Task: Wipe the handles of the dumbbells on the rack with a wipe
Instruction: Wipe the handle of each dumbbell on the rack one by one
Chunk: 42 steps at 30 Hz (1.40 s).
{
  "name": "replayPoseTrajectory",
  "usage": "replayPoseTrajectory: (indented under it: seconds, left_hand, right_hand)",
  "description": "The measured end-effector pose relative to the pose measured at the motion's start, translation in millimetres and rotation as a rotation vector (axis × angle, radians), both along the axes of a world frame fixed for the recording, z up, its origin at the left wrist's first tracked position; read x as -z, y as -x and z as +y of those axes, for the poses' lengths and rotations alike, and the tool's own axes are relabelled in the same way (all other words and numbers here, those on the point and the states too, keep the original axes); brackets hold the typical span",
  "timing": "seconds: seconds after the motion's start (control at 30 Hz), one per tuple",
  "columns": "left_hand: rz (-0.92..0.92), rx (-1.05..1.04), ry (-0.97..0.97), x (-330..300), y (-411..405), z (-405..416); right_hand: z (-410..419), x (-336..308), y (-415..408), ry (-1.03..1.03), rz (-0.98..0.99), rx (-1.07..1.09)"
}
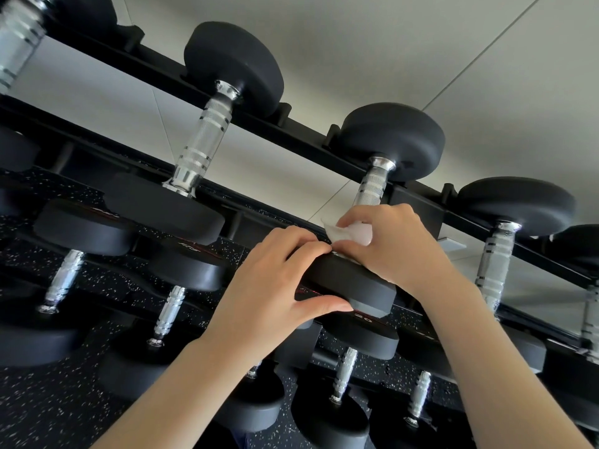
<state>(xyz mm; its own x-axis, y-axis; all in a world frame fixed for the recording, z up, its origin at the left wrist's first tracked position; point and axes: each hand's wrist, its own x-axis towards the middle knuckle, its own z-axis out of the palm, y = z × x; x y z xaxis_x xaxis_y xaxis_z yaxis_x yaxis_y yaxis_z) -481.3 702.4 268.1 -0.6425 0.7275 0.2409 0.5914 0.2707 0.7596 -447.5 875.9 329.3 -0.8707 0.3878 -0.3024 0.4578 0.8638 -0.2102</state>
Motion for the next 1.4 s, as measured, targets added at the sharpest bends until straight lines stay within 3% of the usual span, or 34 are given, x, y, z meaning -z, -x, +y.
replayPoseTrajectory:
  seconds: [0.37, 0.63, 1.1, 1.4]
  left_hand:
    - [0.007, -0.002, 0.012, 0.4, 0.7, 0.8]
    - [0.017, -0.004, 0.003, 1.5, 0.2, 0.9]
    - [0.004, -0.007, 0.013, 0.5, -1.0, -0.1]
    - [0.028, 0.003, 0.024, -1.5, 0.2, 0.0]
  right_hand:
    - [-2.0, 8.4, -0.6, 0.073, 0.215, 0.13]
    - [1.7, 18.0, 6.1, -0.035, 0.303, 0.043]
    - [35.5, 26.5, 33.7, -0.173, 0.757, 0.214]
    - [39.4, 22.3, 20.7, -0.048, 0.767, 0.263]
